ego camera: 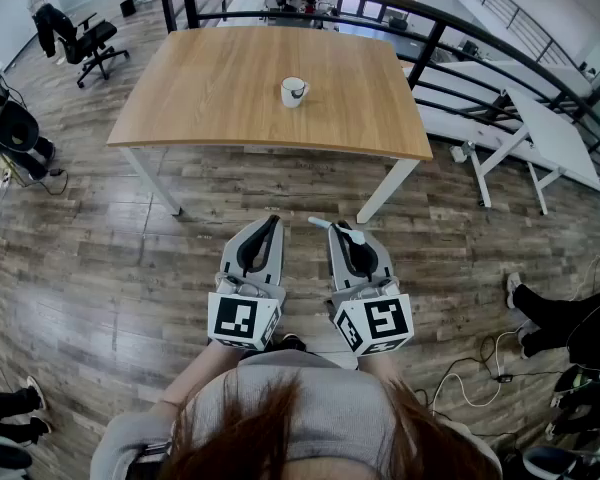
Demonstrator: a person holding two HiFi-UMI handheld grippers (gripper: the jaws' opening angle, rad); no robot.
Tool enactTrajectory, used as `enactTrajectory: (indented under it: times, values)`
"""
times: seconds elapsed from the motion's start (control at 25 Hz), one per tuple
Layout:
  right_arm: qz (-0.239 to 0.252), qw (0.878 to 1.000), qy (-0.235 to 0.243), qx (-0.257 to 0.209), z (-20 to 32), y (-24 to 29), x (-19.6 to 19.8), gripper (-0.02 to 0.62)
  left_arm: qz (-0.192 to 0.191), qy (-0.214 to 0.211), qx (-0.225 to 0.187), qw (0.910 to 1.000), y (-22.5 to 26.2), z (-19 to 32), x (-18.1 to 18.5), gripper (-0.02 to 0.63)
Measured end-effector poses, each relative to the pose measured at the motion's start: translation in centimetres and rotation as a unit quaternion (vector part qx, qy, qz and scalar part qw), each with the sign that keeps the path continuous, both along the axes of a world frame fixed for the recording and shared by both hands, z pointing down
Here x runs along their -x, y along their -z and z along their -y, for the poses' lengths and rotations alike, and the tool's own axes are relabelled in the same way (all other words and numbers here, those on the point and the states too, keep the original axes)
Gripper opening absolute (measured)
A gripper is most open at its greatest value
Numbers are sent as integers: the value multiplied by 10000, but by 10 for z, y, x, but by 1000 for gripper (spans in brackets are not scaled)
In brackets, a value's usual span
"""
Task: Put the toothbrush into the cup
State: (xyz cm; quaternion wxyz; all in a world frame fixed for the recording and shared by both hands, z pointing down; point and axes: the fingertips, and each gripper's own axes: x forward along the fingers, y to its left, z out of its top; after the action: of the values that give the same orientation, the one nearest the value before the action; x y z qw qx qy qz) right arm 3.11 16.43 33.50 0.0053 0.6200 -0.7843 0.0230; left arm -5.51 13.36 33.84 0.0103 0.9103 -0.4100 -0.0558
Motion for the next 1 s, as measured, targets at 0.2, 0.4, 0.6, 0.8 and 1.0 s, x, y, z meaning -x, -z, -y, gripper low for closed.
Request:
enactTrajectory:
  times: [0.2,0.4,0.6,0.8,1.0]
  values:
    - [60,10000,55,-31,4,2,-4,57,27,-5,-36,10000,2,4,-6,8]
    - [76,9997,192,-94,5,1,-11,57,20,120,-43,9999,-5,-1,-12,8]
    - [90,9993,356,-108,7,-1,-11,57,87,296,158,9994,-21,-3,-7,8]
    - [49,9989,457,-98,16,-6,-10,57,52,363,97,9993,-17,8,-8,8]
    - [11,9992,371,-173,37,-2,-21,57,-12,283,-52,9996,-9,31,-21,8]
